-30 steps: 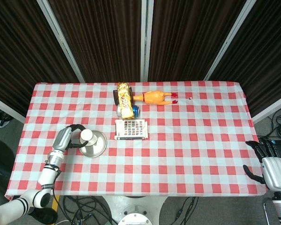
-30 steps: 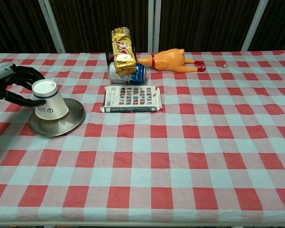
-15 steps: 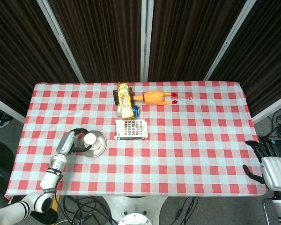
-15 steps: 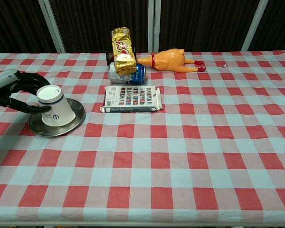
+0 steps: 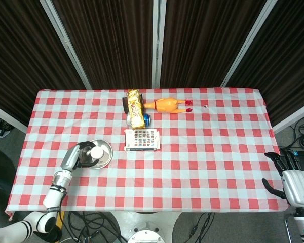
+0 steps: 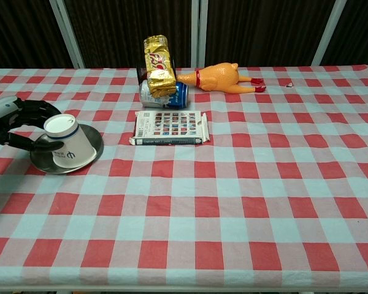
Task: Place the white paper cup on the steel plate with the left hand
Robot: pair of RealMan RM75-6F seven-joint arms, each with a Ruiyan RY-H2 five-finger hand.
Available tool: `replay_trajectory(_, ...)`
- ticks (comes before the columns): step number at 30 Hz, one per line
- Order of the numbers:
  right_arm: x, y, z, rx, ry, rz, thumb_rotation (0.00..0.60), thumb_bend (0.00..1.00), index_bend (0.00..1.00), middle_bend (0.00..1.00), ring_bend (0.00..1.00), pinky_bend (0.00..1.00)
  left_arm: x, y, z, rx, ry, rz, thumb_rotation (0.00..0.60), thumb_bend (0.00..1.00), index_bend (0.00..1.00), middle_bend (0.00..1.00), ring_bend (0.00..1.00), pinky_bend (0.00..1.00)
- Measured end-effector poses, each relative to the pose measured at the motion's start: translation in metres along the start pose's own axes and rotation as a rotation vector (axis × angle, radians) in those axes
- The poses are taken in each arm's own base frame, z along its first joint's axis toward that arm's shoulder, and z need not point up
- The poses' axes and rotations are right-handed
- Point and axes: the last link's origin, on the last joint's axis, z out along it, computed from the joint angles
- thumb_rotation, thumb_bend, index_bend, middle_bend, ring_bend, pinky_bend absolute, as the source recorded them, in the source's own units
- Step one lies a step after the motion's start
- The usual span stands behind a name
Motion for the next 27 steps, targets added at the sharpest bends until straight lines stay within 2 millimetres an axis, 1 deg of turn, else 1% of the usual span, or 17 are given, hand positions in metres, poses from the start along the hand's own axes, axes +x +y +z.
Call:
replay_trajectory(4,0.002,0.000,0.000,0.003,0.006,-0.004,0.600,0.22,0.18,0.18,0.00,0.02,0.004,-0.003,0.002,0.011,0.023,0.015,0.600,0.24,0.49,0.41,0.26,0.22)
replay_trajectory(10,0.002,-0.001,0.000,0.004,0.005,-0.001,0.600,0.22,0.18,0.18,0.00,0.02,0.022,-0.016,0.014,0.078,0.118,0.002,0.600,0.24,0.49,0.41,0.26,0.22)
replay_trajectory(14,0.001,-0.002,-0.001,0.005,0.002,0.001,0.600,0.22,0.18,0.18,0.00,0.02,0.017,-0.015,0.010,0.069,0.092,0.006,0.600,0.24,0.49,0.41,0.26,0.22)
replay_trajectory(18,0.000,-0.002,0.000,0.006,-0.004,-0.002,0.600,0.22,0.18,0.18,0.00,0.02,0.004,-0.004,0.001,0.019,0.033,0.011,0.600,0.24,0.49,0.41,0.26,0.21)
replay_trajectory(21,0.000,-0.002,0.001,0.007,-0.008,-0.004,0.600,0.22,0.18,0.18,0.00,0.02,0.001,0.003,-0.002,-0.011,0.016,0.027,0.600,0.24,0.49,0.41,0.26,0.21)
replay_trajectory(23,0.000,-0.003,0.002,0.009,-0.012,-0.006,0.600,0.22,0.18,0.18,0.00,0.02,0.004,0.003,0.000,-0.005,0.027,0.036,0.600,0.24,0.49,0.41,0.26,0.21)
replay_trajectory(27,0.000,-0.004,0.003,0.014,-0.017,-0.008,0.600,0.22,0.18,0.18,0.00,0.02,0.018,-0.007,0.011,0.046,0.080,0.058,0.600,0.24,0.49,0.41,0.26,0.21)
